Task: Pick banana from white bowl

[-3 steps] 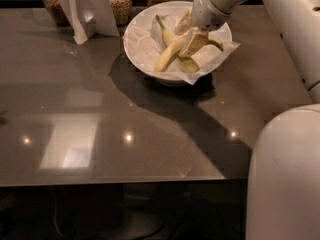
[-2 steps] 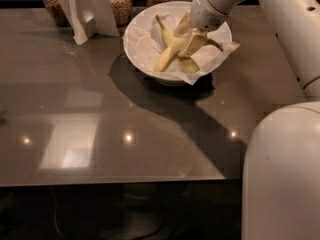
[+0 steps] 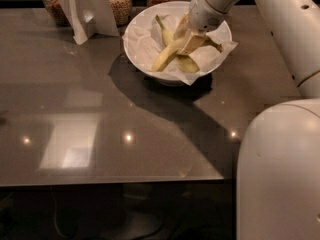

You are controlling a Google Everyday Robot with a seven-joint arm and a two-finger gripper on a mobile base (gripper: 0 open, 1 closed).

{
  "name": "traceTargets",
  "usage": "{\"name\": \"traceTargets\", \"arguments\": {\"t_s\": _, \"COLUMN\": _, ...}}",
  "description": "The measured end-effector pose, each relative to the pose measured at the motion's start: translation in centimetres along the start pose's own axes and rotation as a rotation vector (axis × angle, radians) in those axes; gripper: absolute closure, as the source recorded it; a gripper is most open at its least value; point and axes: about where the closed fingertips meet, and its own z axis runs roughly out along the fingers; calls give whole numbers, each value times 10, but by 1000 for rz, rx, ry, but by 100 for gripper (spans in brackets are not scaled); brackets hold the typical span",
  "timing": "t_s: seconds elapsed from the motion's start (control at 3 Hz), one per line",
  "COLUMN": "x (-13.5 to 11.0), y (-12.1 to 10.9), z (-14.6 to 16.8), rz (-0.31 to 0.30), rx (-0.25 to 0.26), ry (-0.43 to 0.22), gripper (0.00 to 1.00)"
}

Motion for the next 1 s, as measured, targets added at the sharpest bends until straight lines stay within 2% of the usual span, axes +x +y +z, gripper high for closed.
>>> {"name": "traceTargets", "arguments": {"t_s": 0.33, "x": -7, "y": 1, "z": -6, "rz": -19, "rx": -6, "ry": 6, "gripper": 100}}
{"name": "traceTargets", "arguments": {"t_s": 1.0, "x": -26, "y": -1, "z": -45, "rz": -62, "rx": 39, "ry": 32, "gripper": 100}}
